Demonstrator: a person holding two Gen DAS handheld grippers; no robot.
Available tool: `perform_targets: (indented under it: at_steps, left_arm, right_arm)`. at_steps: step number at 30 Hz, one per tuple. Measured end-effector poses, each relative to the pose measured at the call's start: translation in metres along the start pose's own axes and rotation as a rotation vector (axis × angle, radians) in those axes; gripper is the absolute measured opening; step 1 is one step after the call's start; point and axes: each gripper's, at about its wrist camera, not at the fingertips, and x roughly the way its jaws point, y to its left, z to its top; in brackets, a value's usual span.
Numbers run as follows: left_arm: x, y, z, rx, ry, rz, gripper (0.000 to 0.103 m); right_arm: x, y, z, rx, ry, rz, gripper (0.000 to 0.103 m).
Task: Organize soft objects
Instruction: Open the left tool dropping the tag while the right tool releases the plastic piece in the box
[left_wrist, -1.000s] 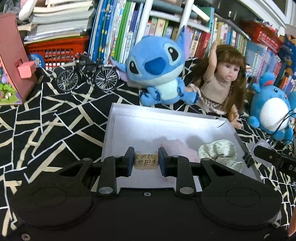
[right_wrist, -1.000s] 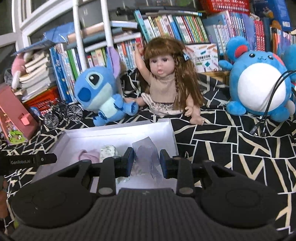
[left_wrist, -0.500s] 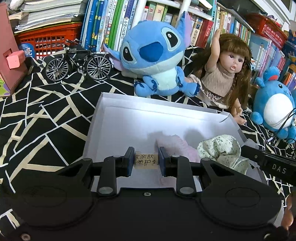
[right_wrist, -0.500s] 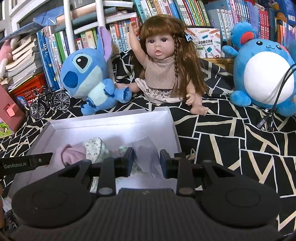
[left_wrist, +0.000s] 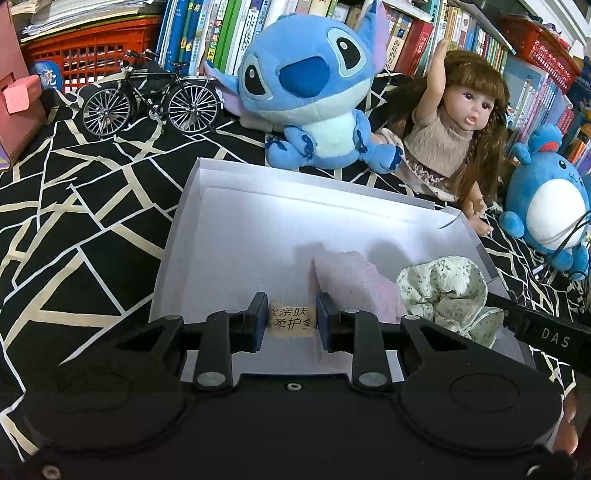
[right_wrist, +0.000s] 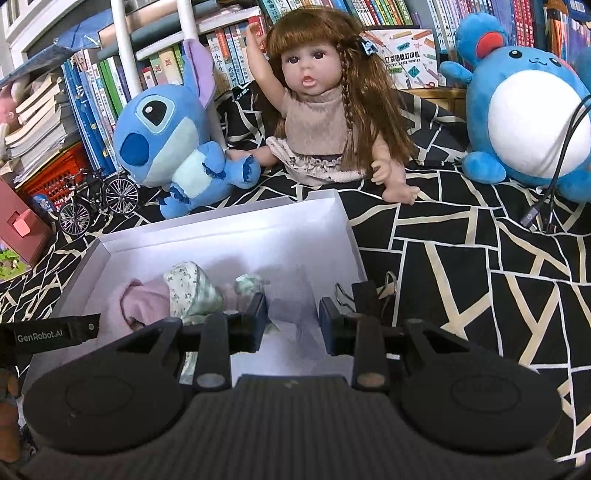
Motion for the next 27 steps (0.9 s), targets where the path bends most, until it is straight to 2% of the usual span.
perform_targets:
  at_steps: [6, 9, 11, 16, 21, 27]
  left_arm:
    - [0.000, 0.002, 0.000, -0.011, 0.006, -0.011, 0.028]
    - [-0.003, 0.001, 0.000, -0.004, -0.003, -0.010, 0.039]
    - [-0.005, 0.001, 0.000, -0.004, -0.012, -0.004, 0.043]
    - [-0.019, 0.001, 0.000, 0.003, -0.042, 0.001, 0.056]
    - [-0.042, -0.003, -0.005, 0.046, -0.095, -0.008, 0.075]
    - [-0.070, -0.010, -0.020, 0.092, -0.128, -0.043, 0.078]
  right_arm:
    - [-0.001, -0.002, 0.001, 0.018, -0.002, 0.006, 0.040]
    - [-0.004, -0.002, 0.001, 0.019, -0.006, 0.016, 0.042]
    - [-0.006, -0.002, 0.001, 0.018, -0.011, 0.016, 0.057]
    - [-0.017, -0.002, 0.001, 0.010, -0.027, 0.030, 0.061]
    - [-0.034, 0.001, -0.002, -0.021, -0.063, 0.049, 0.068]
    - [-0.060, 0.003, -0.010, -0.057, -0.102, 0.098, 0.076]
